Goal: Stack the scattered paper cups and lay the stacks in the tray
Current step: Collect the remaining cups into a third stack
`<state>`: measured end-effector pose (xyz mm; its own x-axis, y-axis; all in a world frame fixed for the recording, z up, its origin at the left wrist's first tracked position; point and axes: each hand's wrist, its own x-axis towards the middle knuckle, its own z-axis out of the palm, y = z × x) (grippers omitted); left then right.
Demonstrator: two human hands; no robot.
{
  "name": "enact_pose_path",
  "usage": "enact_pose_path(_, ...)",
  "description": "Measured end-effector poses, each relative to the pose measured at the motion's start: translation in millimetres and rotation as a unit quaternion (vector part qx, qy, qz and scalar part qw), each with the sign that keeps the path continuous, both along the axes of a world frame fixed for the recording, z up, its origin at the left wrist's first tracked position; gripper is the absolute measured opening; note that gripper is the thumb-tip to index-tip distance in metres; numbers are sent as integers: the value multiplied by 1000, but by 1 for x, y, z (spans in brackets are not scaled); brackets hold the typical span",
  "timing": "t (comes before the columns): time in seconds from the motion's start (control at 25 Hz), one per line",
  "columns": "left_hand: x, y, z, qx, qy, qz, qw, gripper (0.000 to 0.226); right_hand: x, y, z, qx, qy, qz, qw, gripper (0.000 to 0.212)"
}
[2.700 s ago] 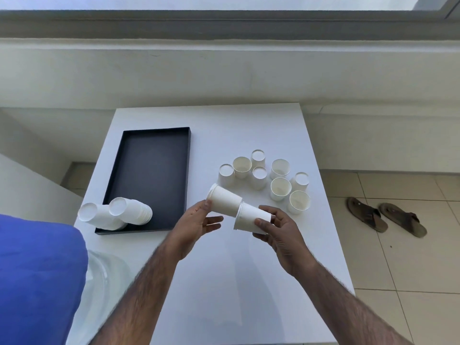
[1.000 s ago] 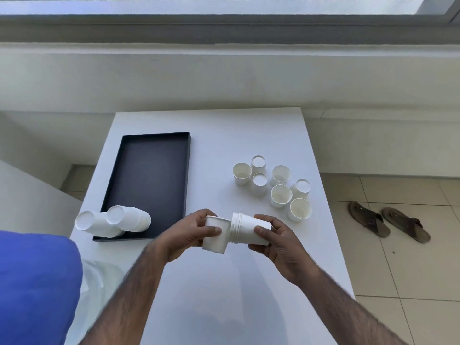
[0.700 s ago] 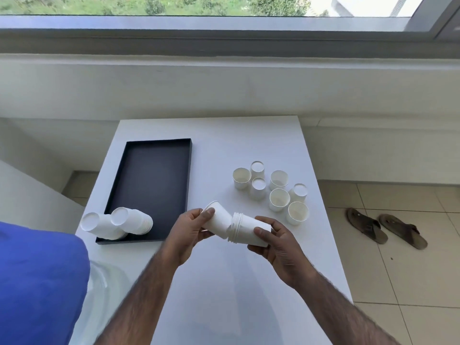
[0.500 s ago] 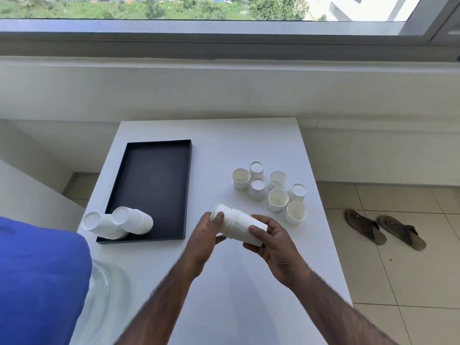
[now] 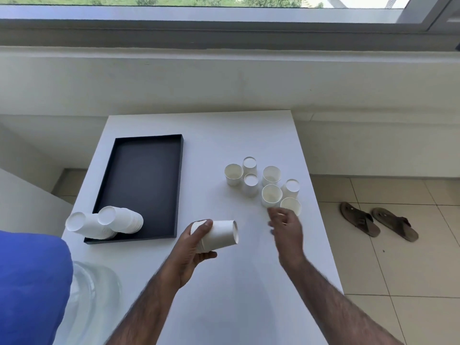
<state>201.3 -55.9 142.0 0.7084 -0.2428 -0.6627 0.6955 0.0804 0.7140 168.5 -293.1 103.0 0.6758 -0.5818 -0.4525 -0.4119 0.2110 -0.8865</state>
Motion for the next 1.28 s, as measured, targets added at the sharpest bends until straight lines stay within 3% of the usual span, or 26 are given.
enact_pose_path(0.08,0,1,-3,-2,4,15,1000,60,0,-39,-30,-129,97,-65,985,56)
enact_pose_path(0.16,-2,5,-6,1,12,2,1000,61,-5,-68,-65,-201,170,-21,965,83)
enact_pose_path(0.32,-3,11,-16,14,19,-10,1000,73,6,-90,-106,-277,141,102,945,104)
enact_pose_path(0.52,-1,13,-20,17,21,5,1000,82,42,-93,-115,-278,124,85,949,90)
enact_pose_path(0.8,3,9,-16,5,15,6,1000,65,46,-90,-113,-242,105,69,962,72)
enact_pose_path(0.96,4,10,-10,11,-8,9,1000,73,16,-77,-81,-113,-4,-3,994,54)
enact_pose_path(1.04,7,9,-7,17,-26,10,999,69,-7,-65,-61,-118,-41,42,991,55)
enact_pose_path(1.16,12,5,-2,34,-55,-2,998,74,-35,-41,-38,-219,-69,210,951,64)
enact_pose_path(1.28,14,1,3,47,-86,-23,995,67,-43,-16,-15,-359,-97,368,852,71)
